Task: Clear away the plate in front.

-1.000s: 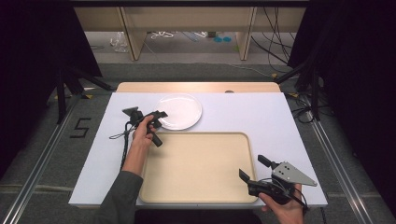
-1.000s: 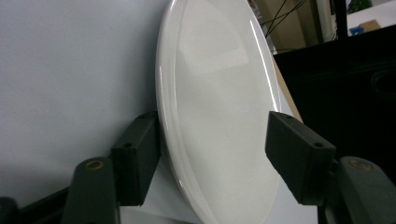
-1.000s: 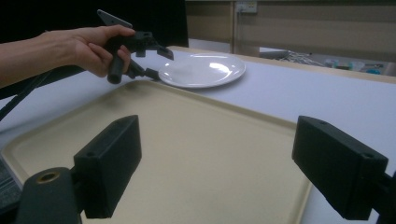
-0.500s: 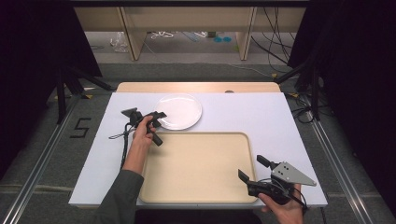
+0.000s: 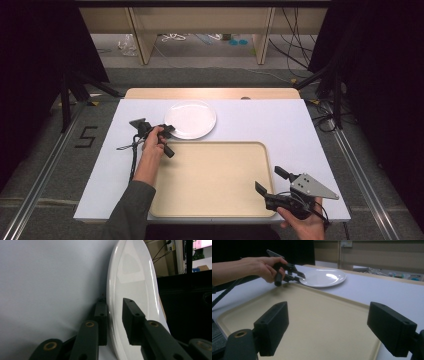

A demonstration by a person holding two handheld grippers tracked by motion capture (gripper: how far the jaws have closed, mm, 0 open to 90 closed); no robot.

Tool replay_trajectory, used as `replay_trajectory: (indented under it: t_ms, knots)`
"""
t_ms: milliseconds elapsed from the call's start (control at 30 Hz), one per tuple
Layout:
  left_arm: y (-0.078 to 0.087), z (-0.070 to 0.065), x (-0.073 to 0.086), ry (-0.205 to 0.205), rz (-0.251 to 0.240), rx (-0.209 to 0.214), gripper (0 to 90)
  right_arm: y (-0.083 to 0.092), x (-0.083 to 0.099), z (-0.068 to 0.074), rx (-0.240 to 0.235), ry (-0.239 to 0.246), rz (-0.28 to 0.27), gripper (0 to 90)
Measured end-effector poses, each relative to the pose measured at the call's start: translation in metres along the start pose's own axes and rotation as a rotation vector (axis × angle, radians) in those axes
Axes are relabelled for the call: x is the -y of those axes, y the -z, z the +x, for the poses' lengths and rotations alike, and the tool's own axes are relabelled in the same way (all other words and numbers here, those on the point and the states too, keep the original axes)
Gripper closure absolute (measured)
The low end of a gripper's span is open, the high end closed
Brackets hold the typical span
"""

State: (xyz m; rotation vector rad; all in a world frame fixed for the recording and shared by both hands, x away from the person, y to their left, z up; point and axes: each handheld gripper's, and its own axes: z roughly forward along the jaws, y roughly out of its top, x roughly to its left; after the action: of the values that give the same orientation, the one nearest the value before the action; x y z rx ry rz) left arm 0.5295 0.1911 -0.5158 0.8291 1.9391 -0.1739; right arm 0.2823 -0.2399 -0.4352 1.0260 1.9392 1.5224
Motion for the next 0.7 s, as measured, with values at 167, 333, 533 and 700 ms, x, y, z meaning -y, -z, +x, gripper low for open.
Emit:
replay_trajectory:
  t_ms: [167,333,533,700]
  knots:
    - [0.0005,0.0026,0.0021,0.015,-0.017,-0.002,81.9,-0.0003,0.0001,-0.0003,0.002,-0.001,-0.002,18.6]
    - [0.0009,0.0029,0.0033,0.013,-0.023,-0.001,82.7,0.0005,-0.0002,-0.0006,0.004,-0.001,-0.001,18.8]
    - [0.0016,0.0061,0.0029,0.026,-0.018,0.026,83.6,0.0021,-0.0007,-0.0011,0.01,0.002,0.017,19.0]
    - [0.003,0.0084,0.0047,0.043,-0.021,0.062,84.2,0.0002,0.0,-0.0011,-0.003,-0.012,-0.005,19.0]
